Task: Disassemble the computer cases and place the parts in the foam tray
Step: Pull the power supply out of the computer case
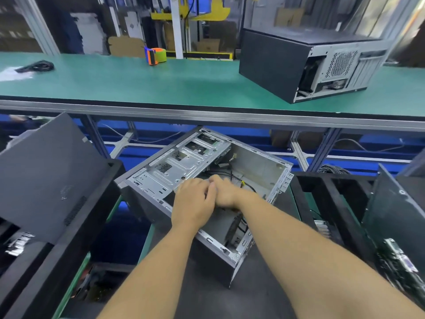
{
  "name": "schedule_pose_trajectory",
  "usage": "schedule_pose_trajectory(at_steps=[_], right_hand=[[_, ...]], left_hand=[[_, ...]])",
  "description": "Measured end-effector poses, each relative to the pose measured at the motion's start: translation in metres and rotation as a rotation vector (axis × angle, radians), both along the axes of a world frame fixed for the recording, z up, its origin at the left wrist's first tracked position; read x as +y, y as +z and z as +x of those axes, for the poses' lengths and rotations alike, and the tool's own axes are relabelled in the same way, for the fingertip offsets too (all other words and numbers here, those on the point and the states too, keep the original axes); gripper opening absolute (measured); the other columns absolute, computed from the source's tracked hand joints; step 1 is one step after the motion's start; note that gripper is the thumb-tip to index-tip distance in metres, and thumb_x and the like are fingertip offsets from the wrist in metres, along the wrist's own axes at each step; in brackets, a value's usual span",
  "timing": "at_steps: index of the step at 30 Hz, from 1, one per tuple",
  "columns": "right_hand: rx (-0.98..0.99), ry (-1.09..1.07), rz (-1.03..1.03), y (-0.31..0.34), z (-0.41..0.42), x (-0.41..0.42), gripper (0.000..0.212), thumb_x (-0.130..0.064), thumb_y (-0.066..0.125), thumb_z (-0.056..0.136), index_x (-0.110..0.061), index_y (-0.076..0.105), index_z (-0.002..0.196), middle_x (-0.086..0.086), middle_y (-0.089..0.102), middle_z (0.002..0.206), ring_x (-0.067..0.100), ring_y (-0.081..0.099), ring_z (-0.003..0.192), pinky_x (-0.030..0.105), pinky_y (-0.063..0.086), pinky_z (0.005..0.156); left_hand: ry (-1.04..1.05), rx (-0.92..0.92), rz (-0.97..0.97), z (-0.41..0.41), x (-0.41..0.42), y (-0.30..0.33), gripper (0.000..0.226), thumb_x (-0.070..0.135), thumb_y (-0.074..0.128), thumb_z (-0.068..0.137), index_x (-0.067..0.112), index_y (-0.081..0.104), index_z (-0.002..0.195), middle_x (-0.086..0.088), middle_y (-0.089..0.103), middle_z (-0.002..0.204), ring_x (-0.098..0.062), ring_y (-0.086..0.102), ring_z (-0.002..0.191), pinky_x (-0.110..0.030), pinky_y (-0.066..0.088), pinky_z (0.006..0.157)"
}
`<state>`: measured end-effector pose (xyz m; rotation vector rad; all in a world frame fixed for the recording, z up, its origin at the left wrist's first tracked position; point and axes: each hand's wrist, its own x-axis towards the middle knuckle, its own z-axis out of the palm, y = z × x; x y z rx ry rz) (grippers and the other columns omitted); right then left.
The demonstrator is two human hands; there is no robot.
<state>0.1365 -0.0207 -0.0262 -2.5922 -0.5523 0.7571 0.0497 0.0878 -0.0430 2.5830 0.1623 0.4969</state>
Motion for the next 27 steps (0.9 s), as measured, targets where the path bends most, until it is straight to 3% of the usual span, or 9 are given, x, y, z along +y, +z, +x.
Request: schedule_pose_trajectory(at_steps=[4, 6, 8, 10, 12, 15, 18, 22, 27], right_hand=[[0.055, 0.035, 0.077, -0.003, -0.001, 0.003, 0.049, -0.039, 0.050, 0.096, -0.020, 0.033, 0.138, 0.016, 0.052, 0.132, 0.034, 0.055, 0.114, 0.050, 0.046, 0.100], [0.014, 0.016, 0.081, 0.003, 0.001, 0.007, 0.045, -0.032, 0.054, 0.097, -0.015, 0.041, 0.137, 0.015, 0.053, 0.134, 0.033, 0.057, 0.115, 0.044, 0.047, 0.101], [-0.014, -0.091, 0.072, 0.013, 0.002, 0.011, 0.050, -0.031, 0.058, 0.093, -0.014, 0.046, 0.139, 0.013, 0.057, 0.133, 0.031, 0.058, 0.116, 0.038, 0.047, 0.100], [-0.023, -0.218, 0.025, 0.035, 0.002, 0.010, 0.070, -0.040, 0.064, 0.076, -0.012, 0.049, 0.138, 0.013, 0.061, 0.127, 0.032, 0.061, 0.110, 0.039, 0.051, 0.096], [-0.068, -0.392, 0.009, 0.064, 0.003, 0.000, 0.091, -0.046, 0.066, 0.059, -0.016, 0.043, 0.141, 0.013, 0.060, 0.129, 0.034, 0.060, 0.111, 0.043, 0.053, 0.095], [-0.197, -0.579, 0.044, 0.103, 0.008, -0.028, 0.093, -0.055, 0.072, 0.067, -0.020, 0.031, 0.142, 0.016, 0.052, 0.134, 0.038, 0.052, 0.118, 0.049, 0.047, 0.098], [-0.327, -0.685, 0.221, 0.123, 0.000, -0.066, 0.087, -0.057, 0.072, 0.071, -0.024, 0.028, 0.137, 0.019, 0.045, 0.134, 0.043, 0.048, 0.118, 0.052, 0.043, 0.099], [-0.414, -0.729, 0.521, 0.114, -0.037, -0.112, 0.102, -0.050, 0.072, 0.074, -0.046, 0.003, 0.149, 0.019, 0.042, 0.133, 0.041, 0.050, 0.114, 0.048, 0.046, 0.096], [-0.465, -0.641, 0.692, 0.094, -0.077, -0.142, 0.108, -0.040, 0.078, 0.071, -0.064, 0.001, 0.144, -0.001, 0.030, 0.123, 0.006, 0.046, 0.083, 0.036, 0.038, 0.081]], left_hand=[[-0.018, 0.041, 0.059, 0.002, 0.000, 0.000, 0.039, 0.041, 0.033, 0.104, 0.020, 0.060, 0.086, 0.007, 0.059, 0.092, -0.019, 0.053, 0.100, -0.039, 0.037, 0.102], [0.005, 0.055, 0.022, 0.001, -0.001, -0.001, 0.049, 0.050, 0.027, 0.102, 0.020, 0.063, 0.113, 0.002, 0.060, 0.120, -0.020, 0.049, 0.120, -0.037, 0.033, 0.110], [0.031, 0.031, -0.053, -0.002, -0.001, -0.001, 0.066, 0.061, 0.017, 0.096, 0.024, 0.046, 0.142, 0.001, 0.041, 0.151, -0.019, 0.033, 0.142, -0.039, 0.027, 0.118], [0.039, 0.022, -0.112, -0.003, -0.001, 0.001, 0.074, 0.067, 0.012, 0.093, 0.026, 0.032, 0.152, -0.001, 0.030, 0.161, -0.020, 0.024, 0.149, -0.045, 0.025, 0.121], [0.029, 0.035, -0.094, -0.003, -0.001, 0.001, 0.076, 0.068, 0.011, 0.093, 0.026, 0.027, 0.154, -0.001, 0.030, 0.160, -0.021, 0.025, 0.149, -0.049, 0.029, 0.119], [0.004, 0.011, -0.080, -0.003, -0.002, 0.002, 0.074, 0.066, 0.014, 0.094, 0.026, 0.028, 0.155, 0.002, 0.035, 0.155, -0.020, 0.032, 0.144, -0.044, 0.032, 0.115], [0.000, 0.008, -0.084, -0.003, -0.003, 0.001, 0.071, 0.064, 0.016, 0.095, 0.026, 0.033, 0.152, 0.003, 0.044, 0.146, -0.019, 0.042, 0.133, -0.041, 0.038, 0.108], [0.019, 0.122, -0.041, 0.001, -0.003, 0.000, 0.059, 0.060, 0.021, 0.100, 0.026, 0.041, 0.144, 0.000, 0.053, 0.140, -0.023, 0.051, 0.125, -0.045, 0.045, 0.099], [0.036, 0.208, 0.020, 0.001, -0.005, 0.003, 0.046, 0.062, 0.019, 0.101, 0.029, 0.048, 0.115, 0.003, 0.063, 0.105, -0.020, 0.056, 0.089, -0.039, 0.043, 0.074]])
